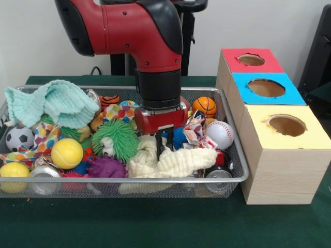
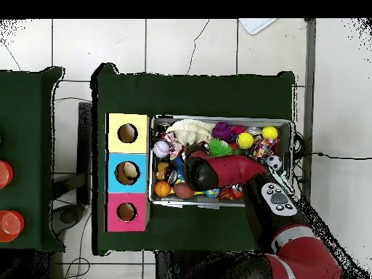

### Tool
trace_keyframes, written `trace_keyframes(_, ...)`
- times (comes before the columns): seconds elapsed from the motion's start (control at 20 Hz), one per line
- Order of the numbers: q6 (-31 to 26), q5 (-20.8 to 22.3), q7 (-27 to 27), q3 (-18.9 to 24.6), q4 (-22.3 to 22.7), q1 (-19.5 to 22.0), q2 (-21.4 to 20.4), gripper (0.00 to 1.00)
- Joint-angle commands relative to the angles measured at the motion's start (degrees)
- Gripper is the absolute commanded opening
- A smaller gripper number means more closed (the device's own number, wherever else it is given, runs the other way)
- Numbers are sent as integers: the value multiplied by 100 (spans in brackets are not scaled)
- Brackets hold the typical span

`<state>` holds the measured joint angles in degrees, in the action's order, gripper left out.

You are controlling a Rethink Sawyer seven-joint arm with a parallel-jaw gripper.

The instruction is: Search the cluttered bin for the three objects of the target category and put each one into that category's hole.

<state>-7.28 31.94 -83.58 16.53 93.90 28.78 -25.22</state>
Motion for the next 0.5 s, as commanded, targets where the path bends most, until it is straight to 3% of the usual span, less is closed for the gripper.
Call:
trace_keyframes(0.05,-377,-84,-538,200,127,-19,391,0)
trace_keyframes(0.5,-1080,-413,-376,462,857,214,-190,0)
